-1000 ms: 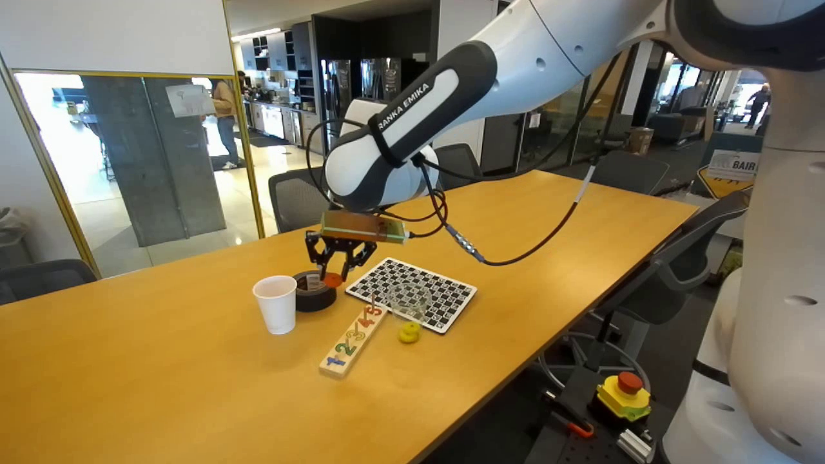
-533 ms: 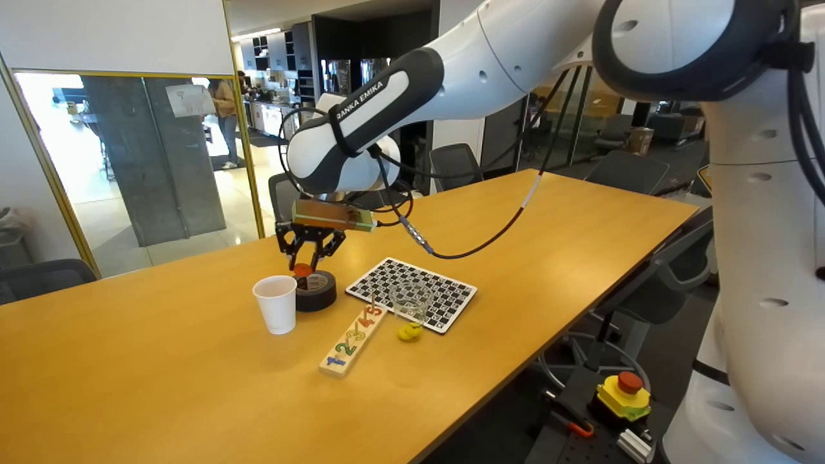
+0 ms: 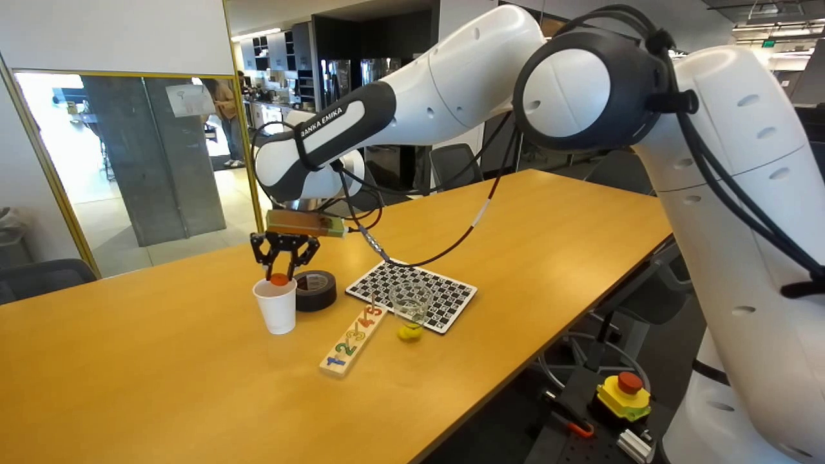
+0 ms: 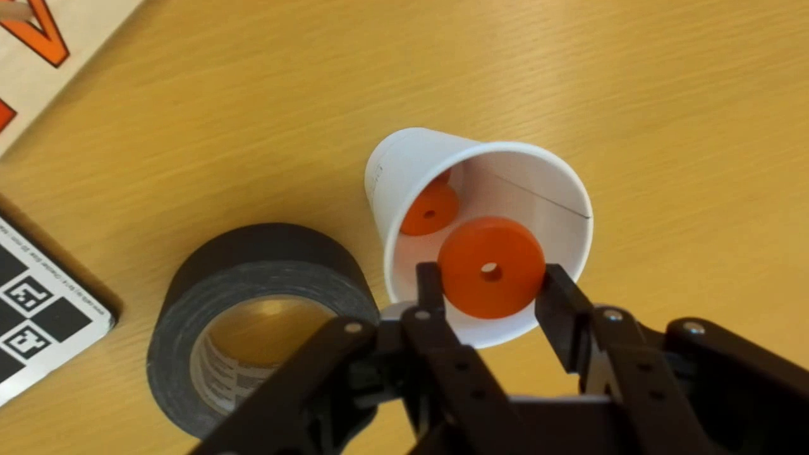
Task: Put the yellow discs on the table and then put the orange discs in the cup
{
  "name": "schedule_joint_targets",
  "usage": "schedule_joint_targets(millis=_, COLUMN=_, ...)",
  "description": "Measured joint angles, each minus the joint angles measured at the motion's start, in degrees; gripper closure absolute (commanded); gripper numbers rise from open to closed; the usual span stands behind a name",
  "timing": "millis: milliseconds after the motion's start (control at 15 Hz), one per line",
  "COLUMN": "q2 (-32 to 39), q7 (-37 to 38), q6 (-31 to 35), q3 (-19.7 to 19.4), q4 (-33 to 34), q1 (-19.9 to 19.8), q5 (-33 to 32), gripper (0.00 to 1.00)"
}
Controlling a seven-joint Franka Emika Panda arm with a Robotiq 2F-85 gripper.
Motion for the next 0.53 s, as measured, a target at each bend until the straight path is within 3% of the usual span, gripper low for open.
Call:
schedule_joint_targets(millis=67, q2=1.1, q7=0.0, q6=-0.8, q3=0.0, q4=1.6, q1=0.0, q5=0.0, gripper=0.33)
schedule_joint_targets(millis=133, q2=2.0, q7=0.0, q6=-1.5, q3=0.0, q4=3.0, q1=0.1, q5=0.0, gripper=0.31)
schedule_joint_targets(millis=400, q2=4.6, q7=0.0, q6=-4.1, q3=-0.2, q4=7.1, q1=0.1, q5=-0.1, gripper=0.03)
schedule_joint_targets(millis=533, q2=4.8, q7=0.0, q6=-4.6, q3=-0.8, q4=7.5, q1=0.3, q5=-0.8, gripper=0.00)
